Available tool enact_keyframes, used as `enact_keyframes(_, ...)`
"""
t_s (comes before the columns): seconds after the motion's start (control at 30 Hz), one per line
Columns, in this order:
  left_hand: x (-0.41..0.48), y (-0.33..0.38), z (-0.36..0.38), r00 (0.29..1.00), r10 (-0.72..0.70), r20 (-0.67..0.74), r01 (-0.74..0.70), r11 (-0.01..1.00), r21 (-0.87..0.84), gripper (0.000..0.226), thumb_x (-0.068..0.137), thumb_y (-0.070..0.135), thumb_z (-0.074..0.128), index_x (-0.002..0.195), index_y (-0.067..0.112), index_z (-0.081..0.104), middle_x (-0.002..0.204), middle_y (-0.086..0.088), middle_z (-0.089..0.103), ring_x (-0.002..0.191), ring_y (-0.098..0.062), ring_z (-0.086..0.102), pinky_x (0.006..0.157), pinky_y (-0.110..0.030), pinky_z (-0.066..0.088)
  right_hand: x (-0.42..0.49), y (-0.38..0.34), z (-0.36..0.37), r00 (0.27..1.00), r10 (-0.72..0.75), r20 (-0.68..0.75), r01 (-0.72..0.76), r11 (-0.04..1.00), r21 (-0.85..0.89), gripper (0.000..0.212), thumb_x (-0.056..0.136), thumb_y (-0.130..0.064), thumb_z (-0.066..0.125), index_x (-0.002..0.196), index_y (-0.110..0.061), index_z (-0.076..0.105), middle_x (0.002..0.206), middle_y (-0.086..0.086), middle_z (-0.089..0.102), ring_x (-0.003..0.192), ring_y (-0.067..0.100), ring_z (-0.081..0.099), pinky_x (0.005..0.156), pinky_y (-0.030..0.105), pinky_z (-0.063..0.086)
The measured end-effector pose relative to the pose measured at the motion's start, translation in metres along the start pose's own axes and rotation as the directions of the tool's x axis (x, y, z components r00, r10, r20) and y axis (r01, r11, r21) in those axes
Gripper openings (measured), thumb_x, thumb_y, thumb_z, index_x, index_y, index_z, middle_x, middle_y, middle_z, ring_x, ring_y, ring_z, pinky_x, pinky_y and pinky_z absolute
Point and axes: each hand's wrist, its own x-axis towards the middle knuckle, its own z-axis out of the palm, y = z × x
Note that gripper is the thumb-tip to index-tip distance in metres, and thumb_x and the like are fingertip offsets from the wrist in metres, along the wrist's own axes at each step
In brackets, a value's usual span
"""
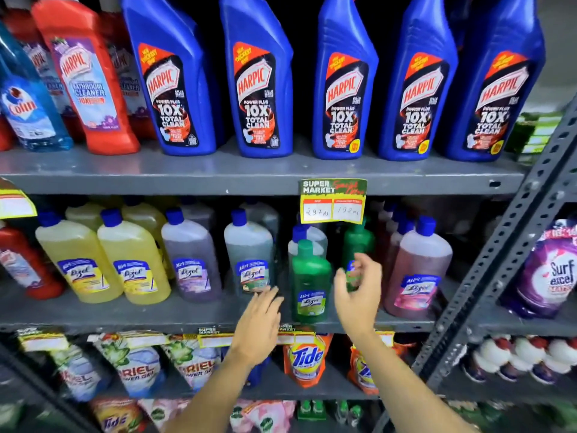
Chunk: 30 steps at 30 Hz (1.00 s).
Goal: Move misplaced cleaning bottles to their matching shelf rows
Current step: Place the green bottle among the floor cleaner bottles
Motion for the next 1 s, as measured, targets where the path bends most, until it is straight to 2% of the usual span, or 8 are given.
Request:
enact_keyframes(0.03, -0.007, -0.005, 0.012, 0.997, -0.028, 0.072, 0.026, 0.999, 0.023, 0.047, 0.095, 0.03, 0.034, 0.122, 0.006, 0.064, 0.134, -0.012, 0.058, 0.123, -0.031, 0.055, 0.108, -0.039, 0.03, -0.011, 0.011, 0.004, 0.994, 0.074, 0.076, -0.07, 0.996, -0.049, 0.043, 0.081, -0.02, 0.065, 0.122, -0.015, 0.052, 0.105, 0.0, 0.052, 0.093, 0.025, 0.055, 0.082, 0.019, 0.045)
enact_keyframes(0.13, -0.02, -0.019, 0.032, 0.956, -0.087, 0.279, 0.061, 0.993, 0.1, 0.058, 0.097, 0.047, 0.027, 0.123, 0.013, 0.065, 0.131, -0.005, 0.062, 0.12, -0.025, 0.058, 0.096, -0.043, 0.048, -0.033, 0.038, 0.018, 0.931, 0.246, 0.269, -0.204, 0.963, -0.175, 0.066, 0.076, -0.034, 0.068, 0.135, -0.016, 0.043, 0.117, -0.003, 0.048, 0.114, 0.023, 0.053, 0.097, 0.04, 0.047)
enact_keyframes(0.2, -0.023, -0.025, 0.037, 0.939, -0.074, 0.336, 0.032, 0.991, 0.128, 0.059, 0.092, 0.049, 0.031, 0.127, 0.014, 0.063, 0.134, -0.005, 0.06, 0.122, -0.027, 0.056, 0.094, -0.047, 0.049, -0.041, 0.044, 0.026, 0.895, 0.295, 0.334, -0.23, 0.948, -0.222, 0.075, 0.071, -0.041, 0.071, 0.137, -0.02, 0.041, 0.12, -0.004, 0.048, 0.119, 0.021, 0.054, 0.1, 0.041, 0.047)
enact_keyframes(0.4, -0.026, -0.032, 0.041, 0.935, -0.012, 0.353, -0.015, 0.997, 0.073, 0.061, 0.088, 0.041, 0.042, 0.141, 0.011, 0.048, 0.147, -0.012, 0.046, 0.133, -0.033, 0.044, 0.105, -0.053, 0.036, -0.053, 0.043, 0.048, 0.908, 0.337, 0.247, -0.235, 0.9, -0.367, 0.101, 0.063, -0.059, 0.079, 0.143, -0.017, 0.032, 0.128, 0.005, 0.052, 0.124, 0.024, 0.05, 0.096, 0.045, 0.05)
enact_keyframes(0.57, -0.028, -0.032, 0.04, 0.938, -0.012, 0.347, -0.003, 0.999, 0.042, 0.075, 0.088, 0.051, 0.015, 0.153, 0.014, 0.023, 0.161, -0.008, 0.016, 0.147, -0.028, 0.011, 0.116, -0.043, 0.001, -0.056, 0.044, 0.06, 0.904, 0.387, 0.184, -0.307, 0.884, -0.353, 0.095, 0.062, -0.048, 0.085, 0.138, -0.02, 0.034, 0.125, 0.004, 0.058, 0.119, 0.026, 0.056, 0.09, 0.046, 0.053)
enact_keyframes(0.7, -0.03, -0.035, 0.044, 0.951, 0.001, 0.309, -0.019, 0.998, 0.053, 0.068, 0.093, 0.048, 0.024, 0.152, 0.015, 0.027, 0.159, -0.008, 0.021, 0.146, -0.029, 0.018, 0.114, -0.045, 0.004, -0.055, 0.049, 0.058, 0.899, 0.403, 0.174, -0.324, 0.877, -0.354, 0.09, 0.063, -0.045, 0.085, 0.135, -0.022, 0.036, 0.123, 0.0, 0.06, 0.115, 0.023, 0.058, 0.087, 0.044, 0.054)
enact_keyframes(0.77, -0.03, -0.036, 0.045, 0.955, 0.007, 0.298, -0.026, 0.998, 0.06, 0.062, 0.098, 0.041, 0.035, 0.153, 0.016, 0.023, 0.16, -0.005, 0.014, 0.147, -0.027, 0.013, 0.115, -0.042, 0.0, -0.051, 0.054, 0.052, 0.901, 0.402, 0.164, -0.323, 0.873, -0.366, 0.091, 0.063, -0.046, 0.084, 0.135, -0.021, 0.035, 0.124, 0.0, 0.06, 0.116, 0.023, 0.059, 0.088, 0.044, 0.054)
enact_keyframes(1.0, -0.032, -0.032, 0.046, 0.951, -0.005, 0.309, -0.016, 0.998, 0.063, 0.069, 0.097, 0.034, 0.053, 0.154, 0.017, 0.019, 0.16, -0.004, 0.012, 0.147, -0.026, 0.011, 0.116, -0.042, 0.0, -0.016, 0.08, 0.008, 0.885, 0.458, 0.088, -0.405, 0.849, -0.34, 0.087, 0.058, -0.045, 0.086, 0.127, -0.028, 0.035, 0.118, 0.0, 0.063, 0.108, 0.025, 0.063, 0.086, 0.044, 0.055)
